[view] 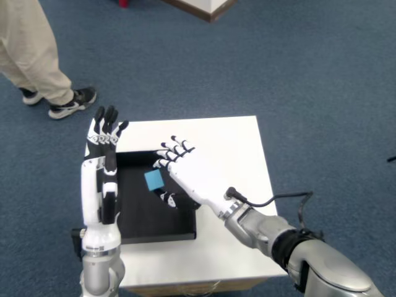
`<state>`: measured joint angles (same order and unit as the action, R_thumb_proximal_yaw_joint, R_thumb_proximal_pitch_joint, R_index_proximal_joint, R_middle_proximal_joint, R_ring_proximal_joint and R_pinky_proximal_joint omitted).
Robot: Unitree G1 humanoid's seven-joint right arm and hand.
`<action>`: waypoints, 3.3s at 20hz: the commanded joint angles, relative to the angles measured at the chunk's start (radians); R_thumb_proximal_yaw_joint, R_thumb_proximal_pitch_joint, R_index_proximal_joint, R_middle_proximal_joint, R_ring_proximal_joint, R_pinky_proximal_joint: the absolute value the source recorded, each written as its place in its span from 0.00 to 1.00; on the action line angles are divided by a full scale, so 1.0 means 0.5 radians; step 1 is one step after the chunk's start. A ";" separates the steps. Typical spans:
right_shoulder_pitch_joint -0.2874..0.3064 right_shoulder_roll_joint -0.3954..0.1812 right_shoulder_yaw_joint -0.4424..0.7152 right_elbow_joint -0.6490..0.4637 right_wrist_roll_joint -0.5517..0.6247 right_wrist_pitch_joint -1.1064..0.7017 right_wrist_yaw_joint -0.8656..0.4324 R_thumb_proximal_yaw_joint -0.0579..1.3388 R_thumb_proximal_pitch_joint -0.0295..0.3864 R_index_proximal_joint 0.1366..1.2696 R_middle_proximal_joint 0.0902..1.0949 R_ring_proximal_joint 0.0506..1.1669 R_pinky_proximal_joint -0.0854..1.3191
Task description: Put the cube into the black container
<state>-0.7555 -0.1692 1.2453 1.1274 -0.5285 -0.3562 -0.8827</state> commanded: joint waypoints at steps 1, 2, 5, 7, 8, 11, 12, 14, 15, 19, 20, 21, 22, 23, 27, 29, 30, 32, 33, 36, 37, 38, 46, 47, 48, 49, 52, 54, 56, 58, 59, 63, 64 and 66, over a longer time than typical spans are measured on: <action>-0.136 -0.011 -0.004 -0.036 0.098 0.029 -0.050 0.92 0.52 0.79 0.23 0.15 0.12; -0.134 -0.011 0.013 -0.026 0.118 0.029 -0.054 0.92 0.52 0.79 0.22 0.15 0.12; -0.131 -0.010 0.056 0.006 0.171 0.041 -0.056 0.92 0.52 0.79 0.22 0.15 0.12; -0.131 -0.009 0.081 0.027 0.202 0.057 -0.039 0.92 0.52 0.79 0.22 0.15 0.12; -0.126 -0.007 0.097 0.046 0.217 0.069 -0.023 0.91 0.52 0.79 0.22 0.15 0.12; -0.109 -0.003 0.140 0.112 0.262 0.103 0.024 0.91 0.52 0.79 0.21 0.14 0.12; -0.109 -0.003 0.154 0.125 0.278 0.111 0.034 0.91 0.52 0.79 0.21 0.14 0.12; -0.107 -0.002 0.178 0.149 0.311 0.123 0.059 0.91 0.52 0.79 0.21 0.14 0.12; -0.101 0.000 0.190 0.169 0.333 0.130 0.079 0.91 0.52 0.79 0.21 0.14 0.12; -0.092 0.001 0.236 0.182 0.388 0.135 0.082 0.90 0.52 0.79 0.21 0.14 0.12; -0.094 0.002 0.249 0.181 0.401 0.138 0.080 0.90 0.52 0.79 0.21 0.14 0.12; -0.094 0.003 0.261 0.180 0.410 0.141 0.081 0.90 0.52 0.79 0.21 0.14 0.12; -0.091 0.005 0.277 0.178 0.422 0.144 0.081 0.90 0.52 0.79 0.21 0.14 0.12; -0.088 0.006 0.293 0.174 0.433 0.148 0.077 0.90 0.52 0.79 0.21 0.14 0.12; -0.088 0.011 0.346 0.140 0.468 0.163 0.049 0.90 0.52 0.79 0.21 0.14 0.11; -0.093 0.011 0.369 0.125 0.486 0.168 0.037 0.85 0.52 0.68 0.21 0.14 0.11; -0.093 0.012 0.378 0.123 0.489 0.173 0.041 0.71 0.48 0.57 0.20 0.14 0.11; -0.087 0.017 0.385 0.133 0.481 0.191 0.072 0.47 0.36 0.44 0.19 0.13 0.11; -0.086 0.017 0.386 0.137 0.481 0.195 0.083 0.46 0.36 0.46 0.19 0.13 0.10; -0.080 0.019 0.388 0.153 0.490 0.204 0.114 0.46 0.36 0.47 0.18 0.13 0.09; -0.079 0.019 0.389 0.156 0.496 0.204 0.119 0.47 0.36 0.47 0.18 0.13 0.09; -0.077 0.020 0.389 0.160 0.503 0.203 0.122 0.47 0.36 0.47 0.17 0.12 0.09; -0.066 0.023 0.394 0.171 0.521 0.203 0.123 0.48 0.33 0.46 0.17 0.12 0.09; -0.065 0.023 0.394 0.175 0.522 0.205 0.126 0.48 0.33 0.46 0.17 0.12 0.09; -0.065 0.023 0.394 0.177 0.523 0.206 0.127 0.48 0.32 0.46 0.17 0.12 0.09; -0.066 0.022 0.393 0.179 0.524 0.204 0.125 0.48 0.32 0.46 0.17 0.12 0.09; -0.068 0.021 0.392 0.181 0.524 0.194 0.112 0.48 0.32 0.45 0.17 0.12 0.09; -0.065 0.021 0.392 0.178 0.520 0.183 0.091 0.48 0.31 0.45 0.17 0.13 0.10; -0.065 0.020 0.391 0.160 0.517 0.162 0.042 0.49 0.31 0.45 0.16 0.13 0.10; -0.077 0.011 0.380 0.083 0.538 0.086 -0.090 0.49 0.31 0.45 0.17 0.13 0.11; -0.084 0.000 0.365 0.027 0.555 0.011 -0.201 0.49 0.30 0.45 0.17 0.13 0.11; -0.048 -0.019 0.295 0.049 0.651 -0.258 -0.412 0.50 0.31 0.45 0.20 0.15 0.13; -0.045 -0.021 0.285 0.047 0.664 -0.306 -0.433 0.50 0.30 0.45 0.21 0.16 0.14; -0.032 -0.030 0.248 0.057 0.714 -0.463 -0.478 0.50 0.30 0.45 0.21 0.16 0.14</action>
<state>-0.7271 -0.1767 1.3995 1.1678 -0.1983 -0.5415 -1.0687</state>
